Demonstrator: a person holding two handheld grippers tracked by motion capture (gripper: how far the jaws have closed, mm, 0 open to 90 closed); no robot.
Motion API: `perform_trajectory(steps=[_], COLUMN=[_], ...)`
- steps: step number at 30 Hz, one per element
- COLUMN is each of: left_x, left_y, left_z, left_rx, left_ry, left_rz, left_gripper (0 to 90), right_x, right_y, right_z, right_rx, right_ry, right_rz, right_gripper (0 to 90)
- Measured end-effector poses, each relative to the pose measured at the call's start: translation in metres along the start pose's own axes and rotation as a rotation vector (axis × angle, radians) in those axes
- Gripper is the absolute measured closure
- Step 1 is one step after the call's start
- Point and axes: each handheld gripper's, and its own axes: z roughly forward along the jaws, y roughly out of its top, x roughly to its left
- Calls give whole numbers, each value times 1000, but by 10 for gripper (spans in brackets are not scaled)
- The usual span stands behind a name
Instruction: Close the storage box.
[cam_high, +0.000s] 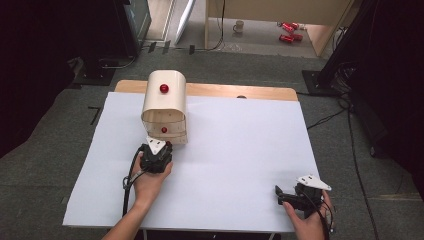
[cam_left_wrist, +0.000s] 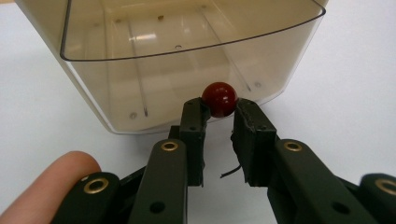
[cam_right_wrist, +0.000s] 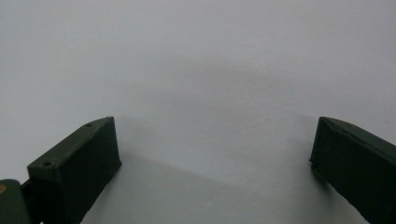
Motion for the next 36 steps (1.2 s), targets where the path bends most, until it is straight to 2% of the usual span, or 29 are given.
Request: perform_trajectory(steps=[3, 5, 7, 10, 14, 17, 20, 24, 26, 36], left_x=[0, 1, -1, 0, 3, 5, 13, 28, 36, 67], left_y=[0, -2, -3, -3, -3, -6, -11, -17, -21, -37], left_z=[0, 1, 0, -8, -25, -33, -42, -48, -51, -65], left_rx=[8, 14, 24, 30, 8, 6, -18, -24, -21, 1], left_ry=[-7, -50, -59, -78, -133, -146, -186, -180, -161, -109], left_rz=[1, 19, 52, 63, 75, 102, 103, 66, 58, 54], left_gripper=[721, 609, 463, 319, 168, 95, 30, 27, 27, 26], right_x=[0, 0, 0, 0, 0, 0, 0, 0, 0, 0], right_y=[0, 0, 0, 0, 0, 0, 0, 0, 0, 0], right_z=[0, 0, 0, 0, 0, 0, 0, 0, 0, 0], right_rx=[0, 0, 0, -1, 2, 2, 2, 2, 1, 2], right_ry=[0, 0, 0, 1, 0, 0, -1, -1, -1, -1], right_rz=[2, 0, 1, 2, -1, 0, 1, 0, 0, 0], right_gripper=[9, 8, 8, 9, 8, 9, 8, 8, 9, 9])
